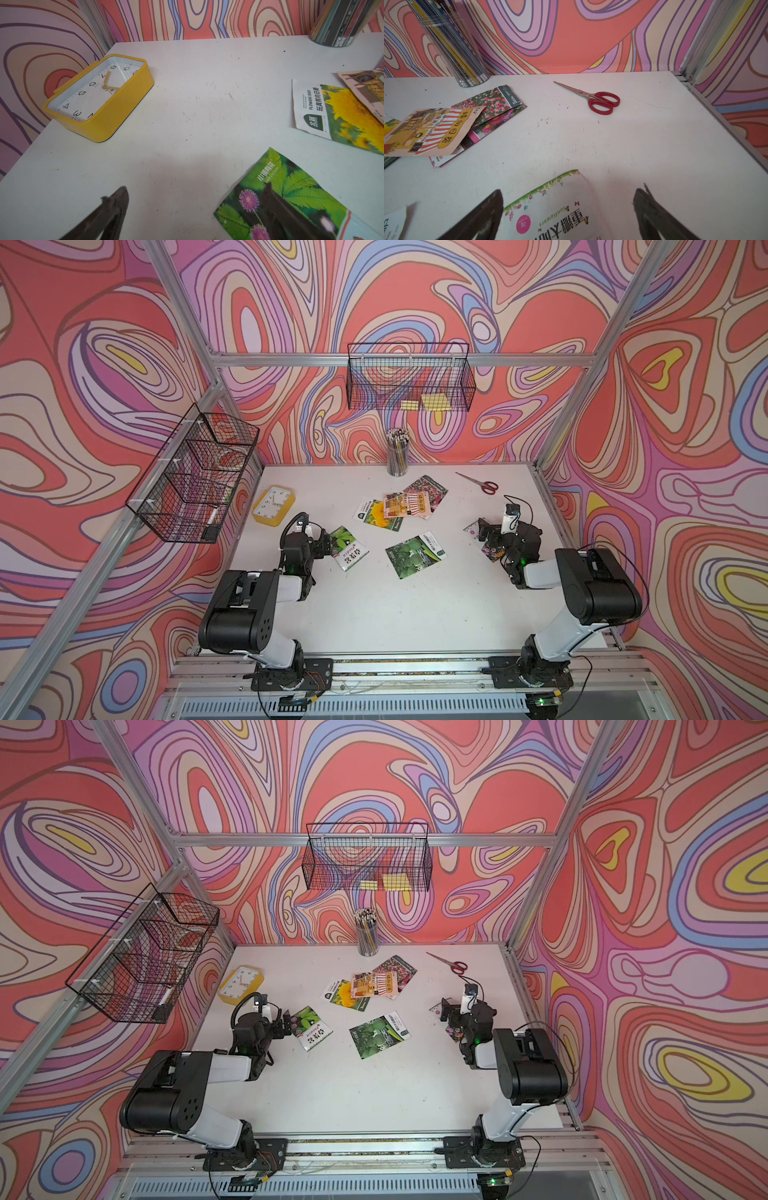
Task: Arrange the seed packets in a row
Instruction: Pick up the seed packet from the center of the board.
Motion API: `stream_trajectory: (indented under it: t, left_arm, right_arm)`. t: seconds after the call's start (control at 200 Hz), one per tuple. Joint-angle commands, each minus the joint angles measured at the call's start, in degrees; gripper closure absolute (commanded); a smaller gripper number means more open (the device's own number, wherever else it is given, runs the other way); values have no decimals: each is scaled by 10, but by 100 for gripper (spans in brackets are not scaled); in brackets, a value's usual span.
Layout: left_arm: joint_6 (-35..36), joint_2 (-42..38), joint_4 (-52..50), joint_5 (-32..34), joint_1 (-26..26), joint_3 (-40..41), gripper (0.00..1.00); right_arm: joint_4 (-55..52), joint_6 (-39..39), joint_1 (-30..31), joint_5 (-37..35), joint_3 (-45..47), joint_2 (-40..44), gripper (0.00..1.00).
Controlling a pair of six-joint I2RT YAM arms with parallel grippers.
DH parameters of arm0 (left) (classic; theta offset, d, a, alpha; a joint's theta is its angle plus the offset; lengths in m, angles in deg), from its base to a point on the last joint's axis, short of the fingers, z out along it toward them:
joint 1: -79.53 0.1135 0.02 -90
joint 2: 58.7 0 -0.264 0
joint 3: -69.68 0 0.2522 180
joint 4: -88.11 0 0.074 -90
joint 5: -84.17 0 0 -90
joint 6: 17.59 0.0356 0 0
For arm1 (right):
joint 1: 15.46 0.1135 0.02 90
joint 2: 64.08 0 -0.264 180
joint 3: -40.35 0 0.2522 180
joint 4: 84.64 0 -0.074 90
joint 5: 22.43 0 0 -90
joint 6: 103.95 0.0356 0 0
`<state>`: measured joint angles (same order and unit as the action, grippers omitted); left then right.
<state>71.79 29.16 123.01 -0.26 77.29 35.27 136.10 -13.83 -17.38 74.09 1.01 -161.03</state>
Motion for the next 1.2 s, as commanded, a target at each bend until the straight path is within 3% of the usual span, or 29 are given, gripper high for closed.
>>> stream_trajectory:
  t: [0.0,0.16,0.31,0.376,0.426,0.501,0.631,0.756,0.996,1.192]
  left_arm:
    - [5,2,11,-6,3,-13,1]
    - [10,-10,-4,-17,2,-17,1]
    - [50,-103,-135,25,-51,-49,1]
    - [42,-134,-199,55,-79,-72,1]
    - [8,-150,-250,59,-93,-100,1]
    - [-60,-164,-381,34,-107,-158,1]
    - [-226,-161,-568,46,-114,-234,1]
    - [-391,-140,-661,43,-114,-239,1]
    - [-479,-97,-707,-8,-113,-223,1]
    - [-521,-82,-563,-104,-94,-143,1]
  right_arm:
    - [8,4,-2,6,-9,-9,2]
    - [-13,3,-1,-7,-18,4,2]
    - [-425,42,7,-88,-218,76,2]
    - [-512,81,8,-68,-274,72,2]
    - [-552,123,8,-12,-303,64,2]
    - [-572,164,26,104,-319,52,2]
    - [-565,197,121,141,-313,56,2]
    - [-533,246,215,197,-325,26,2]
    - [-497,327,349,244,-436,-144,2]
    - [-520,355,396,266,-560,-274,4]
